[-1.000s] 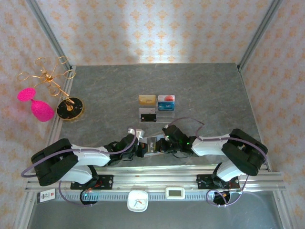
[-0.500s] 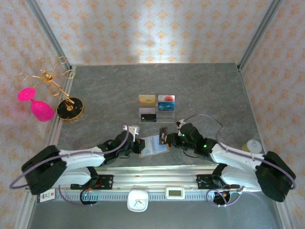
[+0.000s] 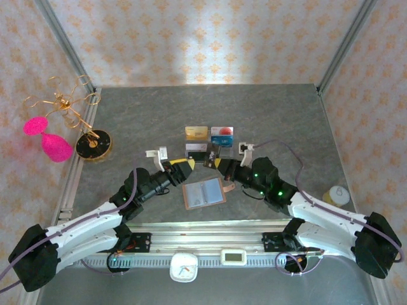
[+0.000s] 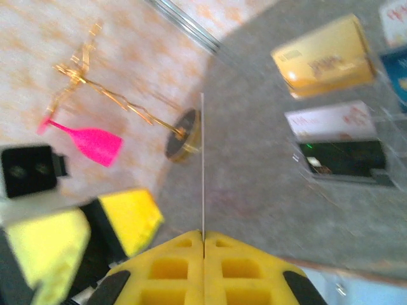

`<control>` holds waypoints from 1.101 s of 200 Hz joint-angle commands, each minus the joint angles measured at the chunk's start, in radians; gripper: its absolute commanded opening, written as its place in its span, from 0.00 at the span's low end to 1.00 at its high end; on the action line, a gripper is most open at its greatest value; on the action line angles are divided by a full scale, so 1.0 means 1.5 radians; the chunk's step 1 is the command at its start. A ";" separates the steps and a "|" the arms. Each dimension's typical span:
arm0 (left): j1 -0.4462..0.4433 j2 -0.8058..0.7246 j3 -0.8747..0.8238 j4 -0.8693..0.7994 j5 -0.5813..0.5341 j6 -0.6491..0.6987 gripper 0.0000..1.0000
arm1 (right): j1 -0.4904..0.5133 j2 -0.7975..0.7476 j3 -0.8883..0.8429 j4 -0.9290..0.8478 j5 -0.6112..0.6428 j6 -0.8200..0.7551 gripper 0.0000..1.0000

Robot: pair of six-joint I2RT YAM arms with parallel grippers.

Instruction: Take the credit cards out of the card holder

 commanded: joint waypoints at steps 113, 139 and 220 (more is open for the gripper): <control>0.002 -0.013 -0.051 0.250 0.034 -0.061 0.40 | 0.092 0.112 0.066 0.230 0.014 0.020 0.00; 0.002 -0.007 -0.041 0.248 0.035 -0.054 0.21 | 0.101 0.130 0.057 0.234 0.005 0.027 0.00; 0.012 -0.009 0.162 -0.179 0.074 0.191 0.00 | -0.067 -0.071 0.055 -0.159 0.002 -0.049 0.19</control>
